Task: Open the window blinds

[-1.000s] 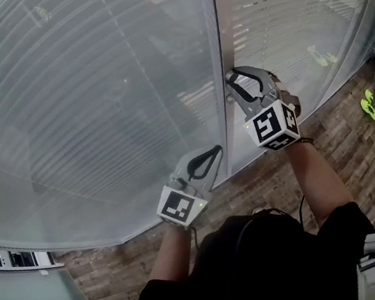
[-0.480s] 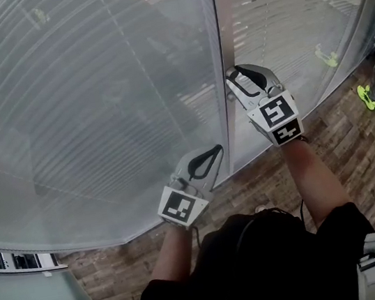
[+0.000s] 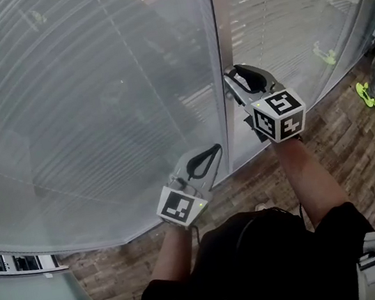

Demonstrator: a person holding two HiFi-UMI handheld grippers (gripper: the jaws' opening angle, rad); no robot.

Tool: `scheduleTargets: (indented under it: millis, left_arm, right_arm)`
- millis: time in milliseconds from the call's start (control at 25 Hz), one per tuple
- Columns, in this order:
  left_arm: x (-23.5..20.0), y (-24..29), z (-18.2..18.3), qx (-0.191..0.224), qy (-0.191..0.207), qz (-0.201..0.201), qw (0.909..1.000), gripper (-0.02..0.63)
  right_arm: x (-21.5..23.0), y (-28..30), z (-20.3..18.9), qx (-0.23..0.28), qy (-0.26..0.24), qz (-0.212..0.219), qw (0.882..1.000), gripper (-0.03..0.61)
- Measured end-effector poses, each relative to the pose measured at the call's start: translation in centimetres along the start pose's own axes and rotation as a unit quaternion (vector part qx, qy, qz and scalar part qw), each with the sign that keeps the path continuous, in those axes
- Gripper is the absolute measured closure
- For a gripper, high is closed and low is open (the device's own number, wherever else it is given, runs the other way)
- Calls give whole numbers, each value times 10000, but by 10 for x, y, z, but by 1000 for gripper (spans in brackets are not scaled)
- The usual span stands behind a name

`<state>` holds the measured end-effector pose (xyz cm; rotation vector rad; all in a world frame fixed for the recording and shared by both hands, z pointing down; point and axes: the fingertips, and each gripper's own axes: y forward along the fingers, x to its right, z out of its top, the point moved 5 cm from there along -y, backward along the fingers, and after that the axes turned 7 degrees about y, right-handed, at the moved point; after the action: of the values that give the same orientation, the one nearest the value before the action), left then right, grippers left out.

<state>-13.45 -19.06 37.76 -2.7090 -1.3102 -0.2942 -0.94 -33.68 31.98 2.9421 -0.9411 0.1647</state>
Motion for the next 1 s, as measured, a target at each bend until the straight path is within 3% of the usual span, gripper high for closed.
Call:
scheduleTargets:
  millis: [200,280,800,1000]
  left_arm:
    - [1,-2,-1,-23,-2,8,10000,610]
    - [1,-3,0,-14,-10,17,10000,610]
    - [0,-3,0,-14,-3,61,10000,609]
    - [-4,-6,-3,-5,-36,146,9999,610]
  right_arm:
    - [0,-1,1,211,922,23,9955,449]
    - [-1,-1,1,252,1070,-12,9939,449]
    - [1,4,0,199,771,-44,9968,446]
    - [0,-1,-6,83,210,7,9997,382]
